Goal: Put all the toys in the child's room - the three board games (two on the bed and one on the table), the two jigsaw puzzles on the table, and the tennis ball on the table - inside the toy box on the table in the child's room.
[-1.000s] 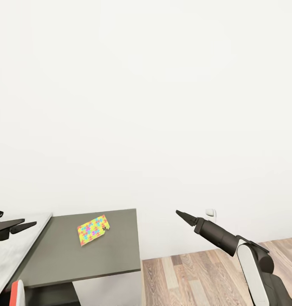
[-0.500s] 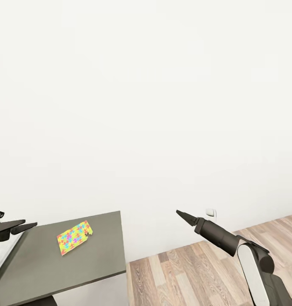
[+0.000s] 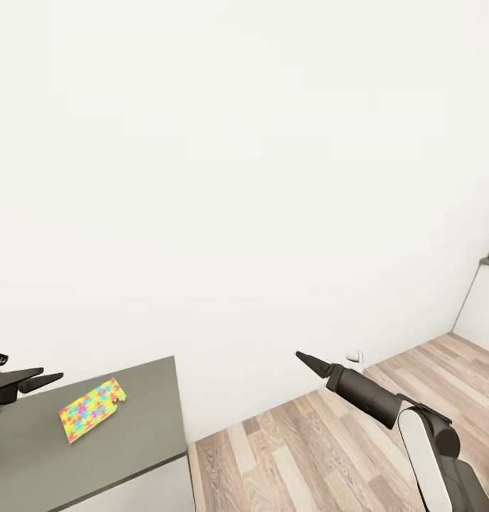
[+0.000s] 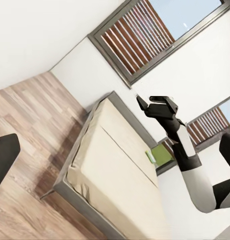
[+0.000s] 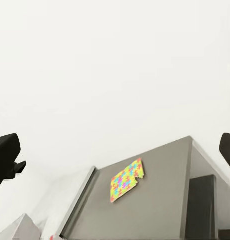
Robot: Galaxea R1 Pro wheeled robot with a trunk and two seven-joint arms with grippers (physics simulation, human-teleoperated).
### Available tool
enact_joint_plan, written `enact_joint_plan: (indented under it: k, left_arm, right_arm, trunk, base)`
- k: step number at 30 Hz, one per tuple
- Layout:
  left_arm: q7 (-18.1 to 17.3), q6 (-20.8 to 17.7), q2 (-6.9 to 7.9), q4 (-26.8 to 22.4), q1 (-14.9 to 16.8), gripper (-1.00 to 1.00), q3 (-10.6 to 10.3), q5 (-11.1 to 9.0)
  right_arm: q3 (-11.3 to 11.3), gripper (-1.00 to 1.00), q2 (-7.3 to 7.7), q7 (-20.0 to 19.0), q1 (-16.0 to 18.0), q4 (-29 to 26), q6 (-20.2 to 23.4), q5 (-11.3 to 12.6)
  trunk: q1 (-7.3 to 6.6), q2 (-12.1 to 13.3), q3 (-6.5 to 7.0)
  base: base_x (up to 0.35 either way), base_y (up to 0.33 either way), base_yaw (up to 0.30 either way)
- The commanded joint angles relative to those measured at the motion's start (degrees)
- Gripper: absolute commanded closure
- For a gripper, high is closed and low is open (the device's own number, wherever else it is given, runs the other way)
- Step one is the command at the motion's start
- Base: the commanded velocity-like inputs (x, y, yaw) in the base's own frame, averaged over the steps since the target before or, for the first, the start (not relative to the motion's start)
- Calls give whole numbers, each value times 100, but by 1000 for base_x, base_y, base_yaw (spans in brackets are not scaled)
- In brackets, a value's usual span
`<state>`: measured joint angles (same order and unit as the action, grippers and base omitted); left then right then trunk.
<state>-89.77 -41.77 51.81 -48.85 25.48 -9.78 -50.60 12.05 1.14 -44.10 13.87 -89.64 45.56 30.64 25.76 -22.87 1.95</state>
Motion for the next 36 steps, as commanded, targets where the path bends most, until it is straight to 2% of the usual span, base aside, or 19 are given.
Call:
enact_joint_plan:
  k: [1, 13, 19, 36]
  left_arm:
    - [-23, -60, 3, 7, 10, -100, -38, -29]
    - [-23, -47, -20, 7, 10, -100, -83, -25]
    - [-23, -36, -21, 7, 10, -100, -85, -21]
    - [-23, -40, -78, 7, 10, -100, -81, -19]
  right_arm:
    - [7, -100, 0, -11, 2, 2, 32, 12]
    - [10, -100, 0, -11, 2, 16, 36, 16]
    - [62, -100, 0, -11, 2, 17, 40, 20]
    - [648, -100, -2, 18, 3, 198, 84, 38]
  trunk:
    - [2, -5, 1]
    - [2, -5, 43]
    - [2, -5, 66]
    - [2, -5, 135]
  base:
    - [-8, 0, -281]
    - [-5, -4, -281]
    - [-126, -160, -280]
    - [-207, -226, -279]
